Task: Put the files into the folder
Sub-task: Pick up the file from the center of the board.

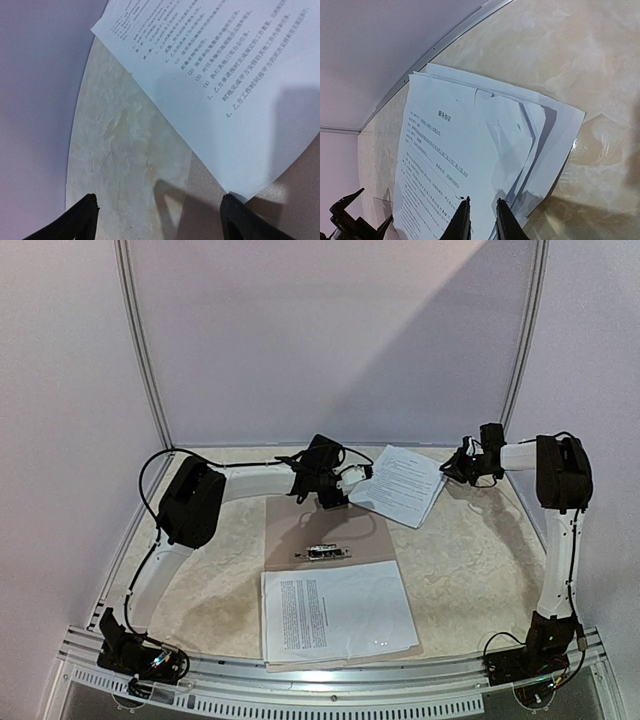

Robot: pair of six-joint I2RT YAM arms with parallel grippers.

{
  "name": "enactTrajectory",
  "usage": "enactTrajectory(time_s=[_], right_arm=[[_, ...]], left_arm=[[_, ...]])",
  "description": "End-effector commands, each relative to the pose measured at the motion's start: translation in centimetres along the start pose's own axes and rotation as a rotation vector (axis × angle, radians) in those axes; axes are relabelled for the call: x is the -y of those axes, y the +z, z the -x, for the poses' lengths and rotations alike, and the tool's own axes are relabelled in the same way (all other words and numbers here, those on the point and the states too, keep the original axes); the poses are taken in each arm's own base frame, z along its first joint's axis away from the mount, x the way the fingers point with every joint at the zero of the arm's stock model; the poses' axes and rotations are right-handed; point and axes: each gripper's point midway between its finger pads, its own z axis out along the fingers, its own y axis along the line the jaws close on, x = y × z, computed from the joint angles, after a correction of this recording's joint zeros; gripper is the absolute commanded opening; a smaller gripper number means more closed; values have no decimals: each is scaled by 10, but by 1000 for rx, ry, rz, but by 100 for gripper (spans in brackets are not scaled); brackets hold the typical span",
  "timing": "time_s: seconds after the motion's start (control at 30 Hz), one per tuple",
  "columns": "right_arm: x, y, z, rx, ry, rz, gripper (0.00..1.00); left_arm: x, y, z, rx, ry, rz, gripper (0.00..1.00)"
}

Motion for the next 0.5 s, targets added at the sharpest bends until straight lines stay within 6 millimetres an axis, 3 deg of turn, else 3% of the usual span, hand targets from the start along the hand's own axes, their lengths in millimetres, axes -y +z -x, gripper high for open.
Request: enactTrajectory(time_s=[0.0,0.47], right_arm=[[-5,8,3,5,7,32,17],[15,6,-1,0,15,-82,18]], left_arm=[[14,8,3,6,13,-15,86],[13,7,6,12,7,-12,86]])
